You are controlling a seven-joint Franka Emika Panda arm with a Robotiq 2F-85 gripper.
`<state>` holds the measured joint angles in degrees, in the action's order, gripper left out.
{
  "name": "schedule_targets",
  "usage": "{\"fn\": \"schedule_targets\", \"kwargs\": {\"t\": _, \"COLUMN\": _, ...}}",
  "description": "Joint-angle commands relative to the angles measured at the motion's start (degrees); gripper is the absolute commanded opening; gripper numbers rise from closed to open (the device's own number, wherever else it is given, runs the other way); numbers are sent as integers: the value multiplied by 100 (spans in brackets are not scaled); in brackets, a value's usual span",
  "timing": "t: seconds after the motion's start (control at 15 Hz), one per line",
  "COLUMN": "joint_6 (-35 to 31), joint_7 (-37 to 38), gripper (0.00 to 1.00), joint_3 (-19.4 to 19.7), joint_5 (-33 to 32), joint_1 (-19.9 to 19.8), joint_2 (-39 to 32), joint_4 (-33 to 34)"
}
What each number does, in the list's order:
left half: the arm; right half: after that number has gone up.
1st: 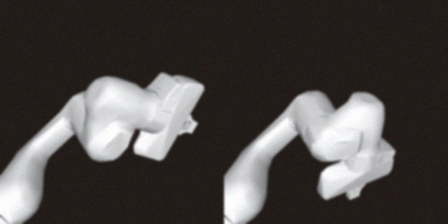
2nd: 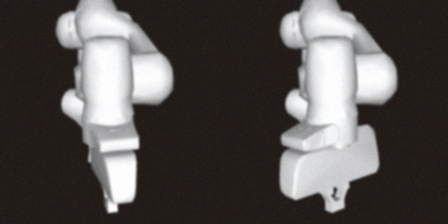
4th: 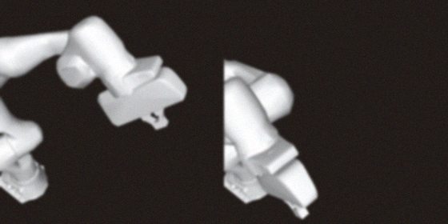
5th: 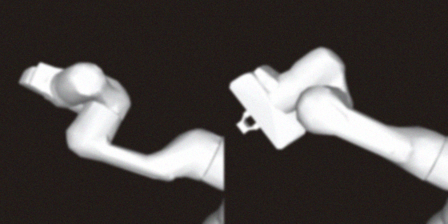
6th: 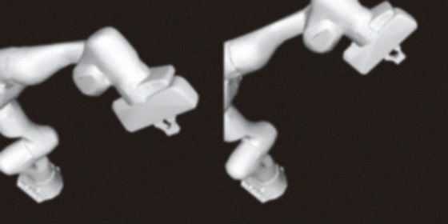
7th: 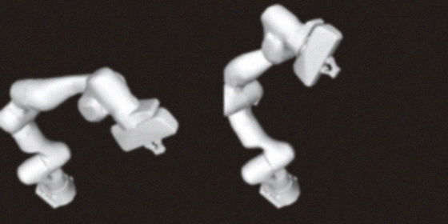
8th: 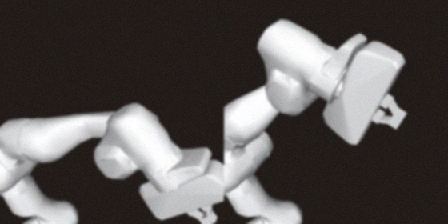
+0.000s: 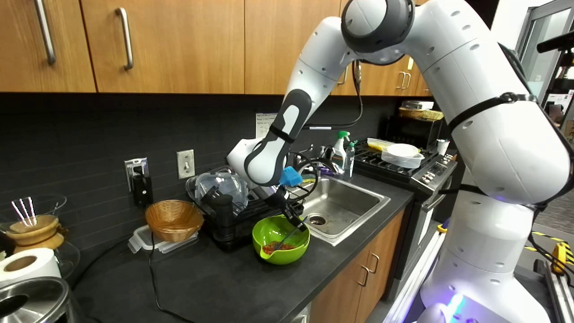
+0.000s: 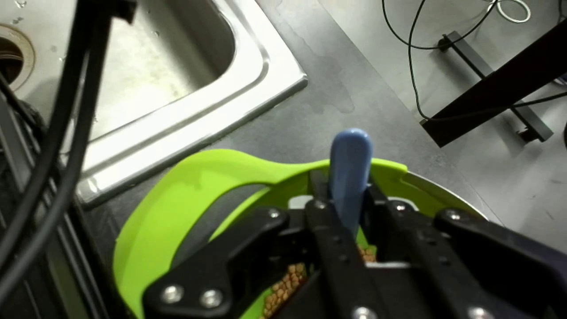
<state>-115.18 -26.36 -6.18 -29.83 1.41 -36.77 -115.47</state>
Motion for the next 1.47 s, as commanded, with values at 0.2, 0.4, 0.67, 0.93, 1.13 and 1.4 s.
{"fn": "schedule_targets", "kwargs": {"t": 0.2, "joint_6": 384, "joint_7": 140, "gripper": 5, "joint_3": 104, "joint_5": -19, "joint_1": 144, "joint_2": 461, "joint_4": -321}}
{"fn": "schedule_targets", "kwargs": {"t": 0.4, "joint_6": 519, "joint_7": 173, "gripper": 5, "joint_3": 88, "joint_5": -75, "joint_1": 199, "joint_2": 610, "joint_4": -351}}
{"fn": "schedule_targets", "kwargs": {"t": 0.67, "joint_6": 728, "joint_7": 166, "gripper": 5, "joint_3": 79, "joint_5": -24, "joint_1": 227, "joint_2": 684, "joint_4": -348}}
{"fn": "schedule_targets", "kwargs": {"t": 0.93, "joint_6": 909, "joint_7": 117, "gripper": 5, "joint_3": 104, "joint_5": 41, "joint_1": 162, "joint_2": 586, "joint_4": -336}}
{"fn": "schedule_targets", "kwargs": {"t": 1.13, "joint_6": 993, "joint_7": 111, "gripper": 5, "joint_3": 139, "joint_5": 35, "joint_1": 135, "joint_2": 541, "joint_4": -343}}
{"fn": "schedule_targets", "kwargs": {"t": 1.4, "joint_6": 1005, "joint_7": 65, "gripper": 5, "joint_3": 143, "joint_5": 25, "joint_1": 124, "joint_2": 425, "joint_4": -257}}
